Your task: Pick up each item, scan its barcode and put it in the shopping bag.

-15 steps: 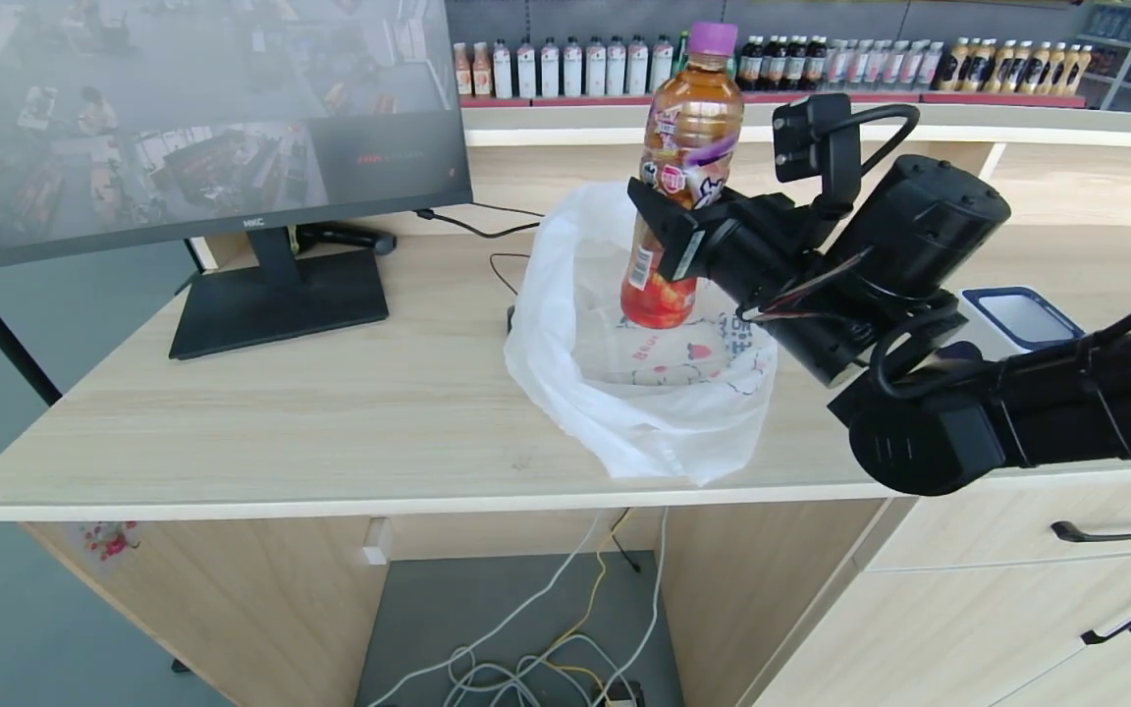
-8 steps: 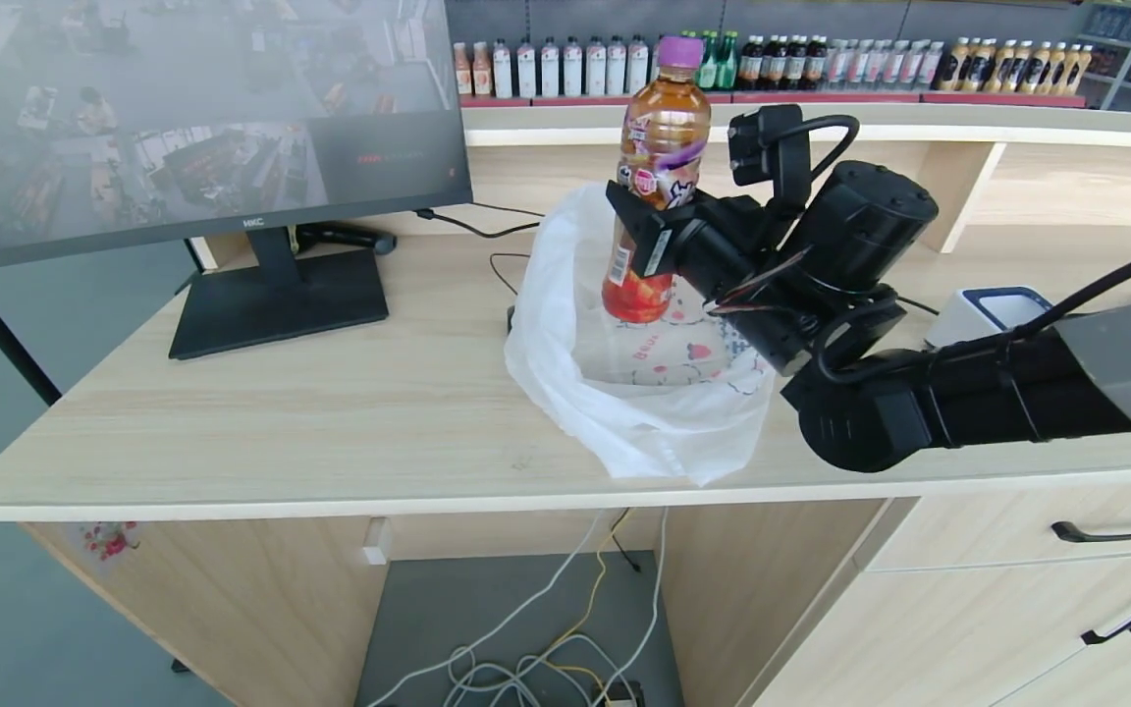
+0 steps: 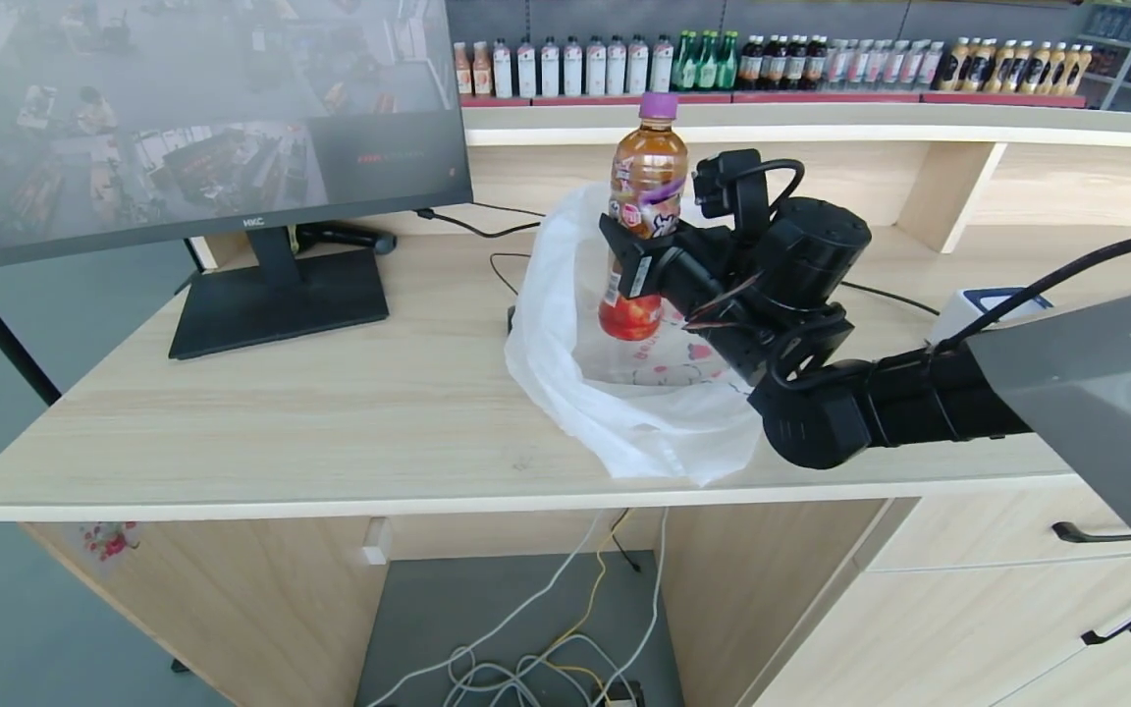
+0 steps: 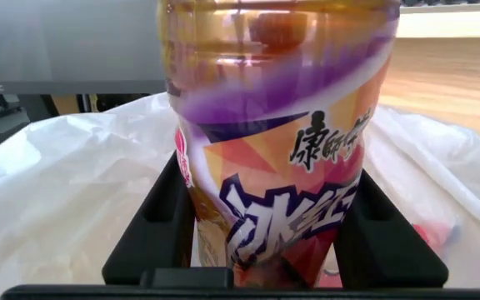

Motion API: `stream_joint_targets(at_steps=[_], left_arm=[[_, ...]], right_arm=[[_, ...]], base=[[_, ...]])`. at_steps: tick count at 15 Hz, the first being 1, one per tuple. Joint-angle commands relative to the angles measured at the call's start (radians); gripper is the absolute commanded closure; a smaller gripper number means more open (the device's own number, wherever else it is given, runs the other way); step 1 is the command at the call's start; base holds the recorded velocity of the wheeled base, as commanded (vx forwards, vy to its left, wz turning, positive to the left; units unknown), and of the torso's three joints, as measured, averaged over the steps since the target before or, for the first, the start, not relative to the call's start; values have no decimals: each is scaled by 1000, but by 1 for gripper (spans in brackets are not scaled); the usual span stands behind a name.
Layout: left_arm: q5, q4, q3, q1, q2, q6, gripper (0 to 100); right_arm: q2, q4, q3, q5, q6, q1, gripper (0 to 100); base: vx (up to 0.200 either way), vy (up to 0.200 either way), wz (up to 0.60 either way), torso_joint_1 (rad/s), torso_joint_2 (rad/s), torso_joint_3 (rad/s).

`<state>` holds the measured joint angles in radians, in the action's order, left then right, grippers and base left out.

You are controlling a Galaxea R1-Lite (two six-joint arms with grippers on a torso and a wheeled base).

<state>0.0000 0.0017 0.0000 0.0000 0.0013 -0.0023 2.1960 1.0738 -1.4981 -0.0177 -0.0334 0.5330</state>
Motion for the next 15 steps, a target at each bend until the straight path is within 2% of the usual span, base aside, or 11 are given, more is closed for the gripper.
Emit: stream_joint_targets(at_steps=[1,15], left_arm=[[0,0,0,0,0,-1,0],[0,0,0,0,0,-1,0]], right_arm=[[25,1,-14,-1,0,1,100],[71,38,-1,-1,-17,19,100]], base=[[0,0,0,0,0,0],[0,0,0,0,0,0]])
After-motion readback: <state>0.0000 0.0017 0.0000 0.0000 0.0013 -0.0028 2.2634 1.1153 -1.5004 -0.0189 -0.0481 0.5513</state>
